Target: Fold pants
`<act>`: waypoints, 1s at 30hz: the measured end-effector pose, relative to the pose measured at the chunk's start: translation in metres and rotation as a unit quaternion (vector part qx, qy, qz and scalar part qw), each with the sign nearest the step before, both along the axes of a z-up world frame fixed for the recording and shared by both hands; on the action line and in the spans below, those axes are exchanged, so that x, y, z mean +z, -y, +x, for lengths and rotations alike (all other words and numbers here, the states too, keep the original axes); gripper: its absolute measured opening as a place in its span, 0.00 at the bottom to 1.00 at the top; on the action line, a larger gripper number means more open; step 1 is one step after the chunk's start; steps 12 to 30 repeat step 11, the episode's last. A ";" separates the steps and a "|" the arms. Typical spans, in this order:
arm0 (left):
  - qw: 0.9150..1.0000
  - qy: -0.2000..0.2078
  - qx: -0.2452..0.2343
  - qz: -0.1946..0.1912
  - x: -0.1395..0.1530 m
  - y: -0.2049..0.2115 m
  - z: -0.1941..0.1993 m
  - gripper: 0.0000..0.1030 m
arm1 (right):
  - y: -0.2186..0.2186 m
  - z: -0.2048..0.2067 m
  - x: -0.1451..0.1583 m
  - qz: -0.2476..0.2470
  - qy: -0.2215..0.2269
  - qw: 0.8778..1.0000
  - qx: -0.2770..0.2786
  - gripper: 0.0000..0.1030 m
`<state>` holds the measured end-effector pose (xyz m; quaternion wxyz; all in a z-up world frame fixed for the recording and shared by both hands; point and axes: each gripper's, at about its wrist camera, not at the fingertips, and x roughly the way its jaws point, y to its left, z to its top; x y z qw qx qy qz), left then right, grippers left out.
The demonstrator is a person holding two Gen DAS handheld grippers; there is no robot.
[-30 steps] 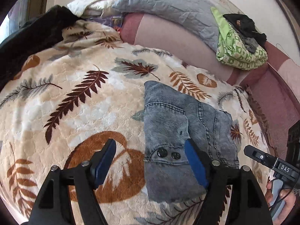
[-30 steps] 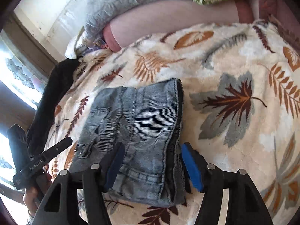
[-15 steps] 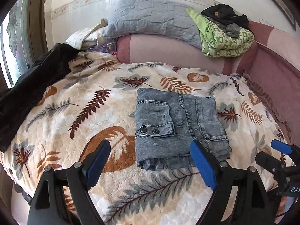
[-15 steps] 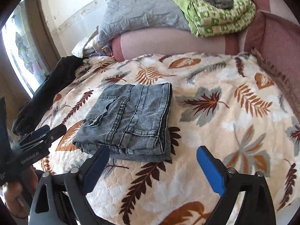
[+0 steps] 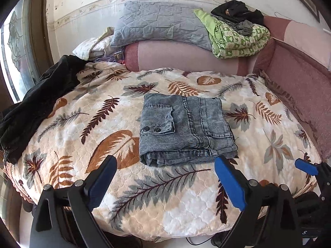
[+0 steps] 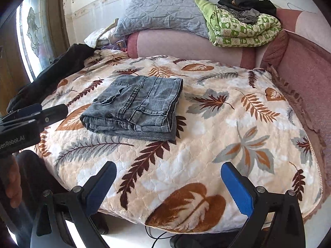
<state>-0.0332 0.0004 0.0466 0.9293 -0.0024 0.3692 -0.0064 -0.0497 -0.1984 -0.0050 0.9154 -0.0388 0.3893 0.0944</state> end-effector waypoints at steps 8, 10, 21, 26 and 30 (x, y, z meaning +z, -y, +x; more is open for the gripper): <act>1.000 0.005 0.008 0.003 0.002 -0.003 0.002 0.94 | -0.006 0.005 0.010 0.006 0.009 1.000 0.003 0.99; 1.000 0.005 0.006 -0.002 0.002 -0.005 0.004 0.94 | -0.009 0.008 0.011 0.006 0.009 1.000 0.004 0.99; 1.000 0.004 0.002 -0.006 0.002 -0.006 0.005 0.94 | -0.011 0.009 0.011 0.007 0.009 1.000 0.004 0.99; 1.000 0.004 0.002 -0.006 0.002 -0.006 0.005 0.94 | -0.011 0.009 0.011 0.007 0.009 1.000 0.004 0.99; 1.000 0.004 0.002 -0.006 0.002 -0.006 0.005 0.94 | -0.011 0.009 0.011 0.007 0.009 1.000 0.004 0.99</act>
